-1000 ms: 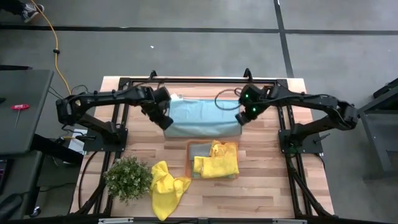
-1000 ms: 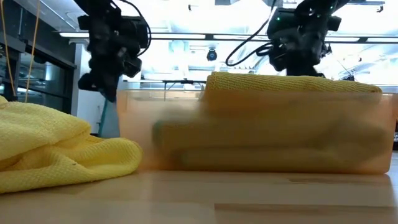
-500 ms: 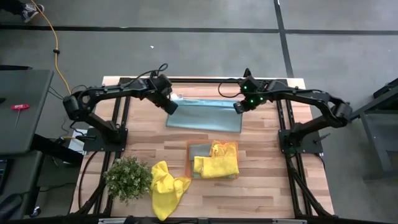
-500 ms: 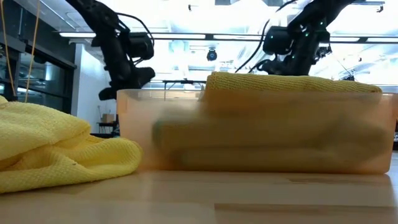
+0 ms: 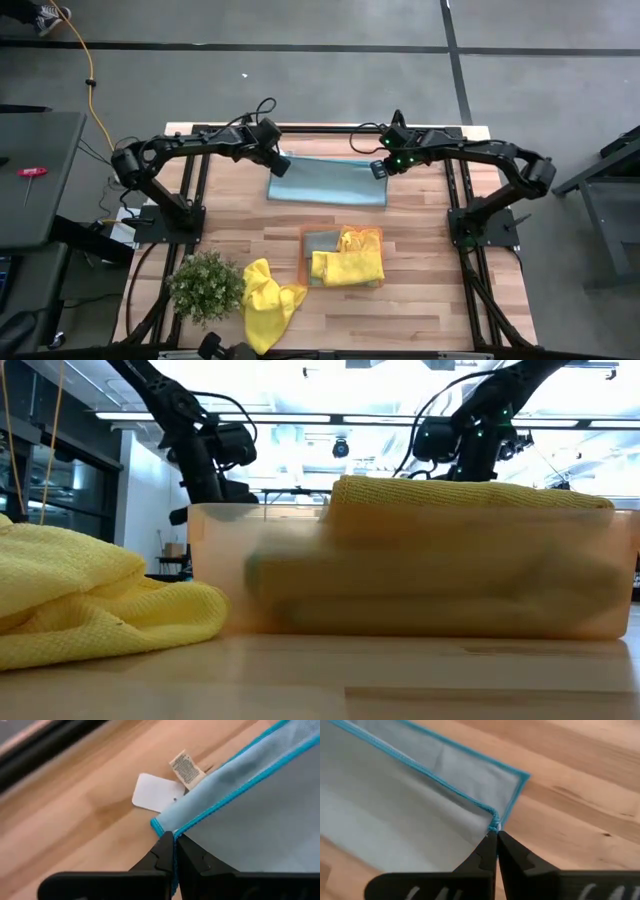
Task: Fold microfiber towels
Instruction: Fold the blue microfiber towel
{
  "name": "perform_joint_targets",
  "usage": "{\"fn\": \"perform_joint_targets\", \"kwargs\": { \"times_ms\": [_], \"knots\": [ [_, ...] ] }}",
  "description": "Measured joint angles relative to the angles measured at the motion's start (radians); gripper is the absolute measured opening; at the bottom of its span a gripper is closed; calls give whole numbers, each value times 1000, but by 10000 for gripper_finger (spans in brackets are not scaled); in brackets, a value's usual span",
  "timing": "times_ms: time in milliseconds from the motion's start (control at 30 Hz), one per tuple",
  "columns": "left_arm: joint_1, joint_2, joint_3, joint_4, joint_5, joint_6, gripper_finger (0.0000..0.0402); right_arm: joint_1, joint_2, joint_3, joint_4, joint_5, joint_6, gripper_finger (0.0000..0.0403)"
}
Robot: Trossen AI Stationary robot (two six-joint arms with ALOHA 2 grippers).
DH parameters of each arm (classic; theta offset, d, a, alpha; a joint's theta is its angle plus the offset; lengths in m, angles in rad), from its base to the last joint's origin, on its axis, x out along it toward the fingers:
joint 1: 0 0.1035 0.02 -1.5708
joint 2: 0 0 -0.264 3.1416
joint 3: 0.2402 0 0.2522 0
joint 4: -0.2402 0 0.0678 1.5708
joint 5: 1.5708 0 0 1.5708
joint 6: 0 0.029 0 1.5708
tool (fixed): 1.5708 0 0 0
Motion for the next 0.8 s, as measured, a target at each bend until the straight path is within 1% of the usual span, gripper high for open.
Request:
{"fn": "perform_joint_targets", "kwargs": {
  "times_ms": [167,700,800],
  "knots": [
    [-1,0,0,18,-40,58,1,0,8,0,20,38,24,0],
    [0,0,0,18,-75,50,1,0,8,0,54,60,34,0],
    [0,0,0,18,-95,50,10,0,8,0,57,81,33,0]
  ]
}}
